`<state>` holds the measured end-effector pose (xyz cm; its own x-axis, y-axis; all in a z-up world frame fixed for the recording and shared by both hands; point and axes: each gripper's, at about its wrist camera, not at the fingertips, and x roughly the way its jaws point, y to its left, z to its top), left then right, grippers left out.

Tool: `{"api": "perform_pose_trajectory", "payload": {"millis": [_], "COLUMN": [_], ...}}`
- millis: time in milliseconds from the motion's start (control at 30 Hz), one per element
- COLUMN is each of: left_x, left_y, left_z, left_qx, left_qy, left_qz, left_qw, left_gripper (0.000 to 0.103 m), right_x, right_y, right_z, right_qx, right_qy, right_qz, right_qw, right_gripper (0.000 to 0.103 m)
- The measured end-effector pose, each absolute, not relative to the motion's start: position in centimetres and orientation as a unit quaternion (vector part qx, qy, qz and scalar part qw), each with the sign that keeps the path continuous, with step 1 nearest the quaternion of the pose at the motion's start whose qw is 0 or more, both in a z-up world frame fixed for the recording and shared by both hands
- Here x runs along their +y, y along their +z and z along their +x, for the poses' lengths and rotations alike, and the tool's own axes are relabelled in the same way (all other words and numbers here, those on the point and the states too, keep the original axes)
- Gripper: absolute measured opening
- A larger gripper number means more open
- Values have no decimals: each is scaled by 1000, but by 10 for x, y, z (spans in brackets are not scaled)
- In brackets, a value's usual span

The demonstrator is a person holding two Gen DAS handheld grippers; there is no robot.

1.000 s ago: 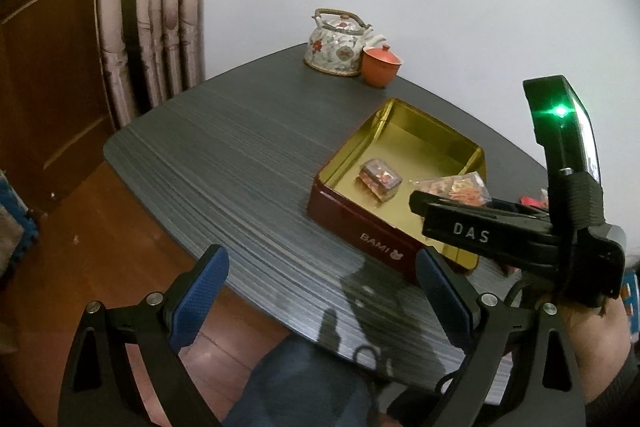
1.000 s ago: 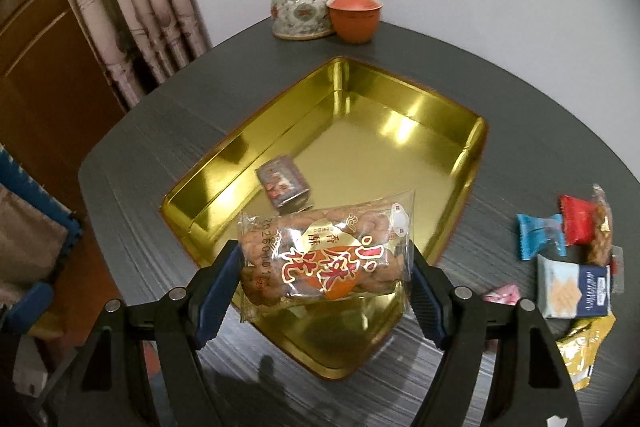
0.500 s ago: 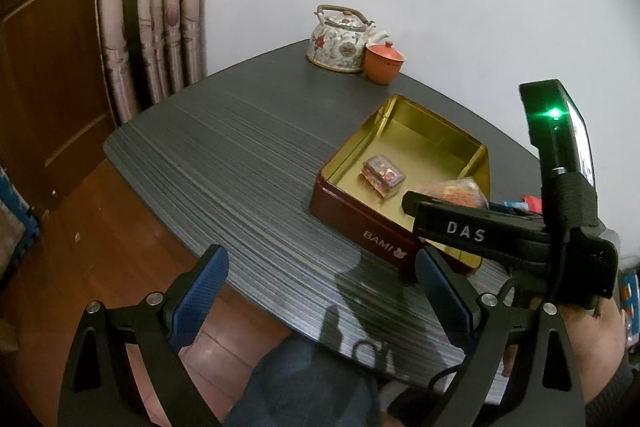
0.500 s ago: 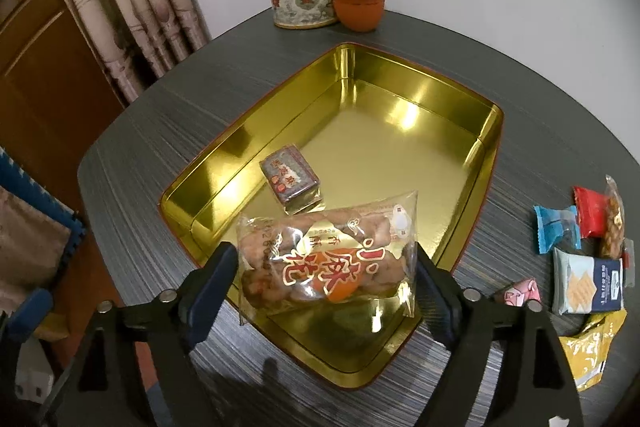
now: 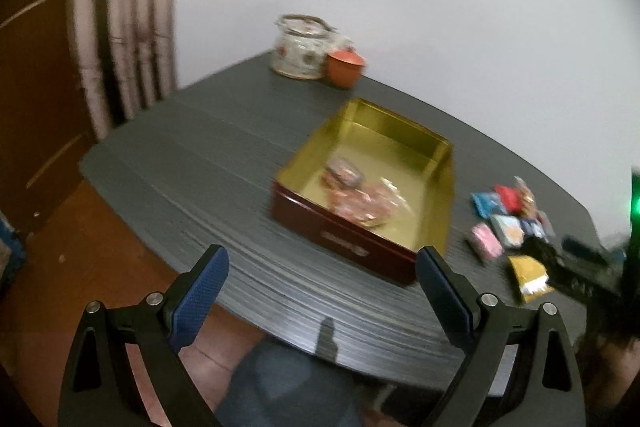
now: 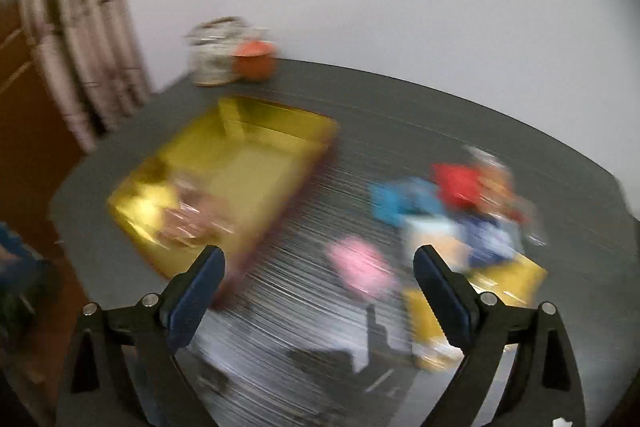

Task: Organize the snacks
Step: 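Move the left tool toward the pink wrapped cube, then grasp the pink wrapped cube with the left tool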

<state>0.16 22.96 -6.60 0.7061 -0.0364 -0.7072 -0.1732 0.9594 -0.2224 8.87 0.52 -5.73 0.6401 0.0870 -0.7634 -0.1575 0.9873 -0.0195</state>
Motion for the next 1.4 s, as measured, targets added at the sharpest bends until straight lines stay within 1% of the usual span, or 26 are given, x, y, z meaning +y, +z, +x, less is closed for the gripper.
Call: {"api": "perform_pose_trajectory", "payload": {"millis": [67,167,367,533,633,700,800,867,900,967,1000,1033,1167,1300,1400], "left_x": [217,188,126,75,45,32,14,8,6,5,6,6,-1,8,14], "left_y": [-70,-79,-86,-74,-78,-85,-101,-116,-121,-135,-142,-146,-151,-144,-120], "left_z": [2,1,12,45,76,94,118,131,134,144,147,149,154,151,134], "left_qx": [388,392,409,418,425,431,442,464,471,482,486,489,500,507,471], "left_qy": [16,-8,-64,-93,-78,-47,9,43,56,96,105,104,91,57,15], "left_qz": [-124,-77,4,-2,-31,-47,-70,-86,-88,-82,-86,-89,-76,-91,-64], "left_qw": [913,917,910,904,901,900,894,881,876,867,863,862,858,855,880], "left_gripper": [94,94,94,94,94,94,88,77,75,66,65,62,33,31,30], "right_x": [-30,-92,-155,-176,-183,-186,-193,-199,-202,-207,-209,-209,-204,-196,-193], "right_y": [-64,-77,-89,-83,-67,-48,-35,-32,-31,-30,-29,-28,-21,-21,-25], "right_z": [72,41,9,-5,-3,-3,-5,-7,-7,-9,-9,-9,-10,-9,-8], "right_qx": [423,434,429,407,402,382,365,366,368,369,369,368,361,365,373], "right_qy": [33,-28,-65,-62,-66,-65,-73,-60,-57,-52,-48,-47,-32,-15,-17], "right_qz": [-32,-6,18,20,39,41,46,71,84,104,113,115,117,112,104], "right_qw": [905,901,901,911,912,921,927,926,924,922,921,921,924,924,922], "right_gripper": [95,95,97,97,97,99,102,102,102,102,102,102,102,102,102]}}
